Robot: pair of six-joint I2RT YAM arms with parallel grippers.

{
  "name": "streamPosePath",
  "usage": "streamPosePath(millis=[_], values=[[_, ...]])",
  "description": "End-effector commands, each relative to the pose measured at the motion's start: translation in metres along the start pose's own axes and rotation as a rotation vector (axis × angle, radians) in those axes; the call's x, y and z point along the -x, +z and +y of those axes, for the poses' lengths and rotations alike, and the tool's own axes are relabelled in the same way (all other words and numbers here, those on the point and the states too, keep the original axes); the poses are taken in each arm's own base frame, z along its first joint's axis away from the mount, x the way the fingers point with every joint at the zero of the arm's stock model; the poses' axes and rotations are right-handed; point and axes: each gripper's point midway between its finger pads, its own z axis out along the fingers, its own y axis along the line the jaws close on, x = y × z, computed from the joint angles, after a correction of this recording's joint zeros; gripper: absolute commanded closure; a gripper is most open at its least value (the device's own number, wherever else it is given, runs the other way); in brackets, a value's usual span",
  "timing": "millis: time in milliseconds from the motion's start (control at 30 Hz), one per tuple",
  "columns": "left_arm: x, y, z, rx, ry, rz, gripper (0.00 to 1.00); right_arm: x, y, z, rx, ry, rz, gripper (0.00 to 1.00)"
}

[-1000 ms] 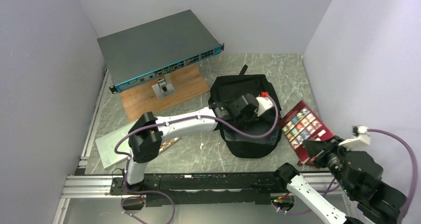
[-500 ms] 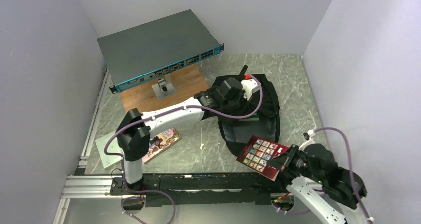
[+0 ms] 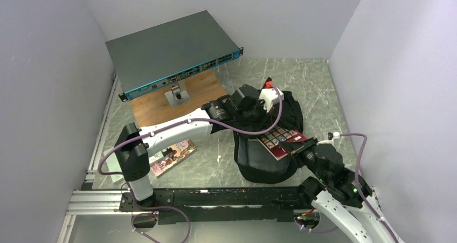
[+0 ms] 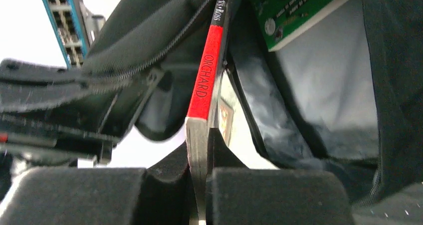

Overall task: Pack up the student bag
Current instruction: Place the book in the student bag.

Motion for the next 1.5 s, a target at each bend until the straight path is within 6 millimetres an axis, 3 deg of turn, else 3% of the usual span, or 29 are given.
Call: streamPosePath(millis=[0,233,333,533,667,767,833,933,1033,1133,1300,1467], values=[[0.06,-0.025,-0.036,-0.112,0.072,-0.165,1.0,0.028,0.028,0.032,0.134,0.125,-0.178,1.0],[0.062,-0.018,-0.037,-0.114,0.064,-0.14,1.0,0.034,0.089,-0.01,0.094,0.139,-0.305,1.0],[0.065,-0.014,-0.039,-0.133,0.068,-0.146,1.0,0.031,0.11,-0.019,0.108,0.121,-0.325,1.0],[0.072,-0.008,-0.044,-0.147,0.096,-0.134,1.0,0.052,0.126,-0.026,0.138,0.126,-0.477,1.0],[0.069,-0.008,-0.045,-0.153,0.081,-0.142,1.0,0.043,0.142,-0.032,0.043,0.059,-0.44,0.99],[0.067,-0.006,-0.039,-0.125,0.095,-0.134,1.0,0.017,0.153,-0.041,0.024,-0.017,-0.311,0.84],[0.067,-0.005,-0.036,-0.108,0.103,-0.126,1.0,0.003,0.153,-0.052,-0.015,-0.097,-0.231,0.65],[0.065,-0.004,-0.035,-0.105,0.116,-0.115,1.0,-0.012,0.143,-0.075,-0.095,-0.186,-0.13,0.29],[0.062,-0.003,-0.034,-0.104,0.112,-0.112,1.0,-0.015,0.127,-0.104,-0.19,-0.229,-0.085,0.15],[0.054,-0.002,-0.034,-0.114,0.1,-0.102,1.0,-0.014,0.122,-0.116,-0.168,-0.217,-0.095,0.2],[0.05,-0.001,-0.032,-0.105,0.104,-0.088,1.0,-0.005,0.129,-0.093,0.004,-0.175,-0.166,0.42],[0.047,-0.005,-0.033,-0.107,0.095,-0.081,1.0,0.007,0.133,-0.093,-0.106,-0.213,-0.215,0.5]])
